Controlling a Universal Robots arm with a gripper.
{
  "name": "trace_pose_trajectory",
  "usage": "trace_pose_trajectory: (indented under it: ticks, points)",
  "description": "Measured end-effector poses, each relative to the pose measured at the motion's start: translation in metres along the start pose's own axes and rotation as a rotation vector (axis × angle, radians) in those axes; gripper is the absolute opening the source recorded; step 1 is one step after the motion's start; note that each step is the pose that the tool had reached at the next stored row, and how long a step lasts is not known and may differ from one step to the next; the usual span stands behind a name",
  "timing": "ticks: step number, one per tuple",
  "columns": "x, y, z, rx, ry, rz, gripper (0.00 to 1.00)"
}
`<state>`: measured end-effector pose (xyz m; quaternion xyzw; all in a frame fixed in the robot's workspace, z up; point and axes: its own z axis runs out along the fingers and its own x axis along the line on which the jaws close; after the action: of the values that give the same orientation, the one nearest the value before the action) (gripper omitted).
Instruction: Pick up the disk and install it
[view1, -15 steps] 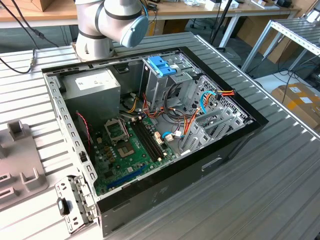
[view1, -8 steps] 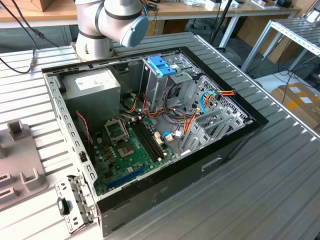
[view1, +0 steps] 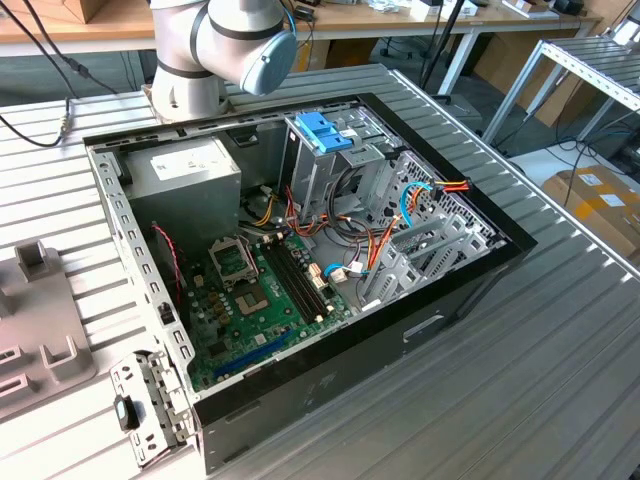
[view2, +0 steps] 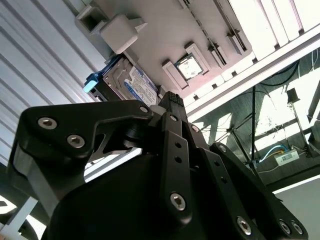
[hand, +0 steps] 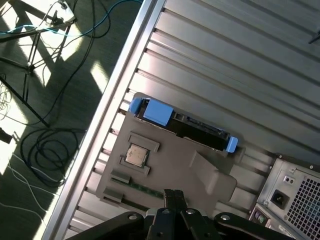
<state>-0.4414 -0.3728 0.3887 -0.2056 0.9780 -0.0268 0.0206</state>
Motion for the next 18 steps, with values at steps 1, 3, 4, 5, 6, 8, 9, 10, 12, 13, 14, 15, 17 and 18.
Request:
trace_pose_trajectory:
  ticks: [1, 3, 4, 5, 6, 8, 9, 10, 12, 13, 14, 15, 17, 18]
  points:
    - [0.0000, 0.0000, 0.0000, -0.0001, -0.0002, -0.003, 0.11]
    - [0.0000, 0.0000, 0.0000, -0.0003, -0.0006, -0.009, 0.11]
    - [0.0000, 0.0000, 0.0000, -0.0004, -0.0008, -0.013, 0.11]
    - [0.0000, 0.0000, 0.0000, -0.0005, -0.0010, -0.016, 0.11]
    - [0.0000, 0.0000, 0.0000, -0.0006, -0.0012, -0.020, 0.11]
    - [0.0000, 0.0000, 0.0000, -0.0008, -0.0016, -0.026, 0.11]
    - [0.0000, 0.0000, 0.0000, -0.0009, -0.0019, -0.030, 0.11]
    - [0.0000, 0.0000, 0.0000, -0.0010, -0.0020, -0.033, 0.11]
    - [0.0000, 0.0000, 0.0000, -0.0013, -0.0026, -0.043, 0.11]
    - [0.0000, 0.0000, 0.0000, -0.0014, -0.0030, -0.049, 0.11]
    - [0.0000, 0.0000, 0.0000, -0.0016, -0.0033, -0.055, 0.11]
    - [0.0000, 0.0000, 0.0000, -0.0017, -0.0035, -0.057, 0.11]
    - [0.0000, 0.0000, 0.0000, -0.0019, -0.0039, -0.063, 0.11]
    - [0.0000, 0.0000, 0.0000, -0.0019, -0.0040, -0.066, 0.11]
